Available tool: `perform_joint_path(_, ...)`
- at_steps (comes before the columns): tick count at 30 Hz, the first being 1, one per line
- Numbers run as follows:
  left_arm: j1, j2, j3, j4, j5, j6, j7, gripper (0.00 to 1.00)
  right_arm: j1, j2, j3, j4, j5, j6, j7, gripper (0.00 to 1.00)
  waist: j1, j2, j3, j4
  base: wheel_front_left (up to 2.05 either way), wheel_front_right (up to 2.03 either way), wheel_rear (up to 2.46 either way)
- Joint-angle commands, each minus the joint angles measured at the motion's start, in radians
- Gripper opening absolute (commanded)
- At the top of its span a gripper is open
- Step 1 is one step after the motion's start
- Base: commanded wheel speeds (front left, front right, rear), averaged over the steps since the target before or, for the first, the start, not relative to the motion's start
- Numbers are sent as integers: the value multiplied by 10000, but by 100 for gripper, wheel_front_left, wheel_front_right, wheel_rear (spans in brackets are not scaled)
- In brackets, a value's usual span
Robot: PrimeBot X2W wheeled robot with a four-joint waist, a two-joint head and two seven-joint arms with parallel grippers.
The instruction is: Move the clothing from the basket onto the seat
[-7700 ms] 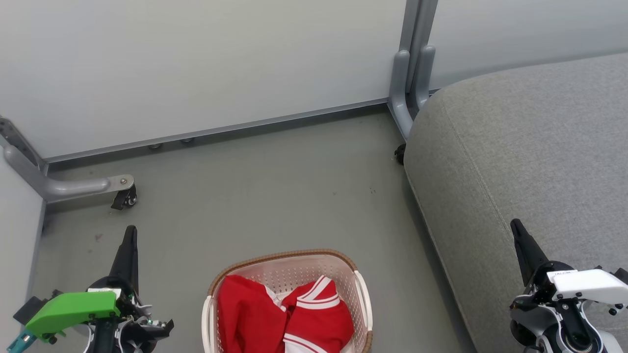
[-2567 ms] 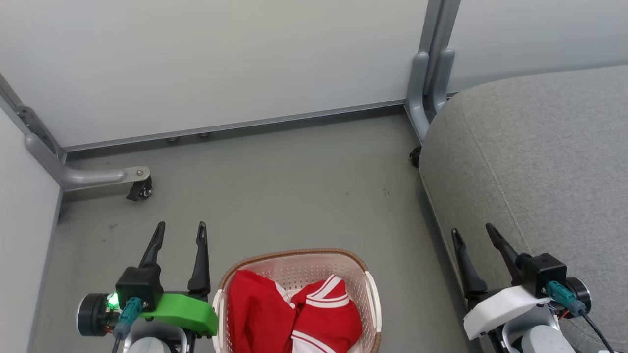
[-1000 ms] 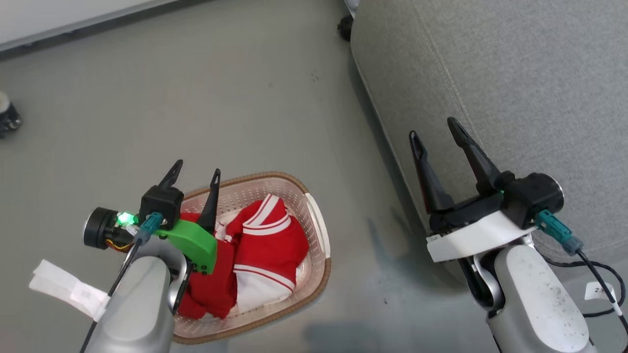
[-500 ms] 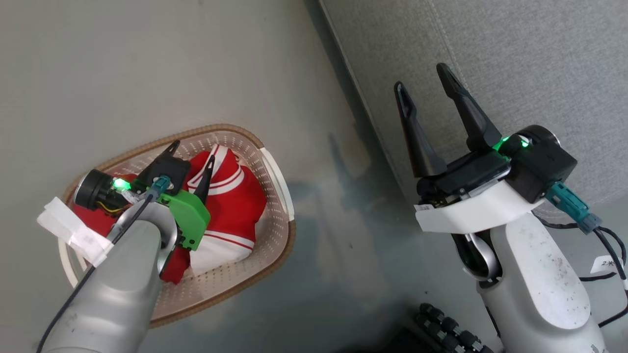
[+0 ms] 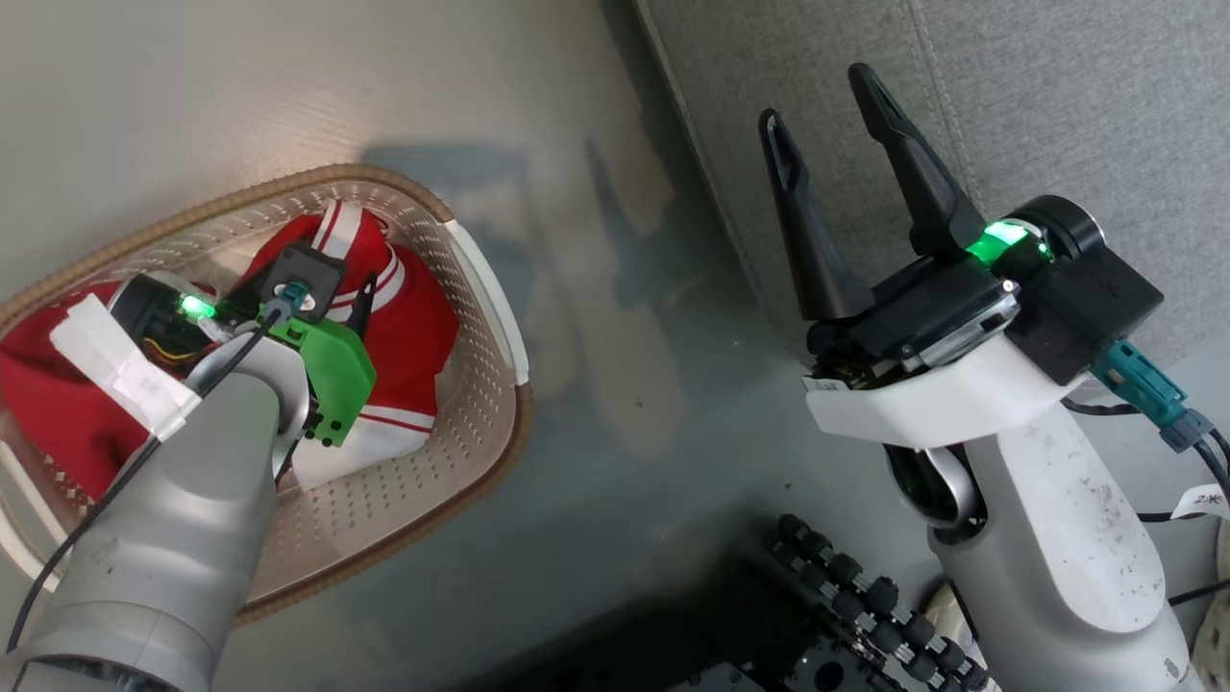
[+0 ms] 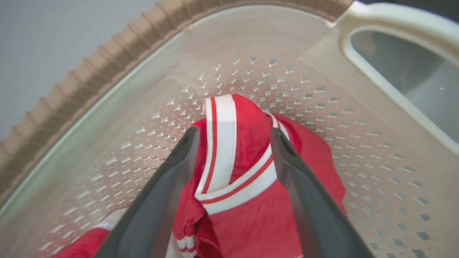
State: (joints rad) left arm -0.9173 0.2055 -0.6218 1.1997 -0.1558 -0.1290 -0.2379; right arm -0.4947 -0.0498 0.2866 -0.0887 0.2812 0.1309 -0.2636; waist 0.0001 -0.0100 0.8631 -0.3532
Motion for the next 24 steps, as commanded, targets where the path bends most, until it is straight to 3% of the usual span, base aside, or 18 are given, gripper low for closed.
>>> perform_joint_path(1,-281,90,-115,92,-104,-19,57,100,-138,-12,-2,-91,40,-1,-18,100,-1,100,517,-215,0,0,0)
perform_joint_path(24,-1220,34,-2751,532,-1639,-18,2300,100,354,-16,283,-1292,-1152,-3,-18,100,-1,100,1498,869,11,11,11)
